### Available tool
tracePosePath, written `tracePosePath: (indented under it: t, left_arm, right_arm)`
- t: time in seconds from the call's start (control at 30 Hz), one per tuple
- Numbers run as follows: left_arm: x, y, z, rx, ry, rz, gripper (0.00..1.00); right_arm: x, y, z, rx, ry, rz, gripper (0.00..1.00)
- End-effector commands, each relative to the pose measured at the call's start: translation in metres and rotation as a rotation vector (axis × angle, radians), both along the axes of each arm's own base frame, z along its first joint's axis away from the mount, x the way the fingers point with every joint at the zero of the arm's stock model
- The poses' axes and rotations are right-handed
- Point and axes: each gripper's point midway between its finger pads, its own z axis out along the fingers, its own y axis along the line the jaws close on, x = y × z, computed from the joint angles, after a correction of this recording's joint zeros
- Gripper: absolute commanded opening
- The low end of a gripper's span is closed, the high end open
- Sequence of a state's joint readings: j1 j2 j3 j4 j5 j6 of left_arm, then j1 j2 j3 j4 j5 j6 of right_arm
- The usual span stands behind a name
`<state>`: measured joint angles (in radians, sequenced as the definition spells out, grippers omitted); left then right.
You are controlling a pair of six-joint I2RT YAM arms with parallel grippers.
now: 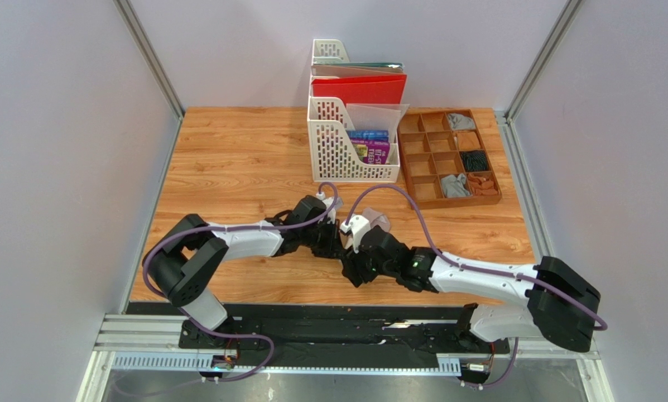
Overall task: Roll the underwear
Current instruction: Roll the underwear at the center of the board.
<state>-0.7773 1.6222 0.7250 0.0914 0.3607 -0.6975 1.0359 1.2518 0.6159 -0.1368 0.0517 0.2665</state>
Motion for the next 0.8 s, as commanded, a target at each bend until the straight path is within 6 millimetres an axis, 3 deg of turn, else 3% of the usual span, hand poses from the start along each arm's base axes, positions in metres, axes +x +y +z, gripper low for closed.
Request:
tracePosePath:
  t: [0.0, 0.13, 0.3, 0.43, 0.57, 0.77]
  left_arm:
    - [-0.01, 0.012, 0.01, 0.05, 0.031, -0.042, 0.0]
    - [-0.013, 0.016, 0.012, 0.024, 0.082, -0.058, 0.0]
    - [-0.017, 0.024, 0.013, 0.056, 0.085, -0.079, 0.0]
    - [-0.016, 0.027, 0.018, 0.063, 0.085, -0.075, 0.0]
    - [-0.017, 0.027, 0.02, 0.046, 0.11, -0.063, 0.0]
    - [-0.017, 0.026, 0.026, 0.014, 0.128, -0.053, 0.0]
  right_arm:
    - [0.006, 0.01, -0.001, -0.045, -0.155, 0.041, 0.57]
    - [0.004, 0.012, -0.003, -0.112, -0.27, 0.029, 0.58]
    - [0.003, 0.029, 0.014, -0.103, -0.308, 0.038, 0.58]
    - [0.003, 0.032, -0.004, -0.15, -0.299, 0.06, 0.58]
    - [-0.003, 0.043, -0.01, -0.126, -0.3, 0.076, 0.57]
    - [-0.005, 0.037, -0.024, -0.127, -0.294, 0.048, 0.56]
